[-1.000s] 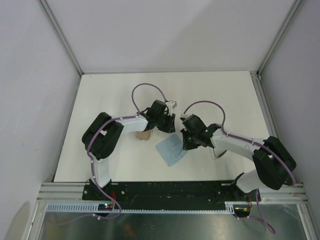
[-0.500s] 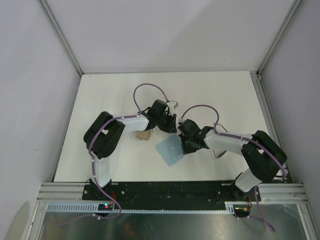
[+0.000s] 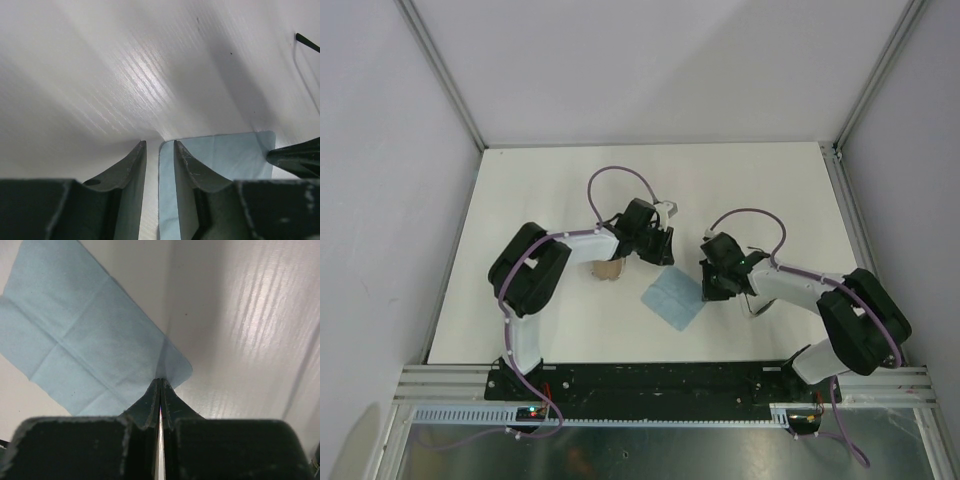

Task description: Organize the sunglasses

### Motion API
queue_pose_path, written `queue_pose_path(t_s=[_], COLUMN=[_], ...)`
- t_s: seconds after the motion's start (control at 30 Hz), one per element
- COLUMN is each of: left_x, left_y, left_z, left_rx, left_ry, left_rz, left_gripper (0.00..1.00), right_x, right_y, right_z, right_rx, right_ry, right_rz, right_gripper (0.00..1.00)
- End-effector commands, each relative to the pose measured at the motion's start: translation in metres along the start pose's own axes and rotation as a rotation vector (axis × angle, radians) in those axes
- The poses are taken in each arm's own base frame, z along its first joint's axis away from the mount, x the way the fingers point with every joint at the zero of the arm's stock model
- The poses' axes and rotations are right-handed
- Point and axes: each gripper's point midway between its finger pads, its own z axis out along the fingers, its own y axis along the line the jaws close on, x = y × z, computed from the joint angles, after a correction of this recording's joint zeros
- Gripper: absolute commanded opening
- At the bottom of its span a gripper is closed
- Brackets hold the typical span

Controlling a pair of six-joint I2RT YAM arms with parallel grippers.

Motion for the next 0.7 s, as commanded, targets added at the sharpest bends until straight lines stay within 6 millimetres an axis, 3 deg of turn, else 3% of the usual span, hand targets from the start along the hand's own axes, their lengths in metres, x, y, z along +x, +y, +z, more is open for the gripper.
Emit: queue_pose_path(t_s=[0.0, 0.33, 0.67], left_x=[0.004, 0.015, 0.024], left_y=[0.008, 0.006, -0.011], left_z=[0.005, 0.013, 0.022], left_rx=[-0.022, -0.004, 0.028], left_ry=[0.031, 0.084, 0.122], left_rz=[0.021, 0.039, 0.092], left_gripper=[0.34, 0.32, 0.35], right_x=[0.015, -0.001, -0.018], right_y=[-0.030, -0.027, -0.025], right_z=[0.000, -0.017, -0.035], right_rx=[0.085, 0.035, 0.023], right_ry=[0.044, 0.007, -0.057], right_rz=[-0.024, -0.045, -0.043], right_gripper=[0.00, 0.02, 0.14])
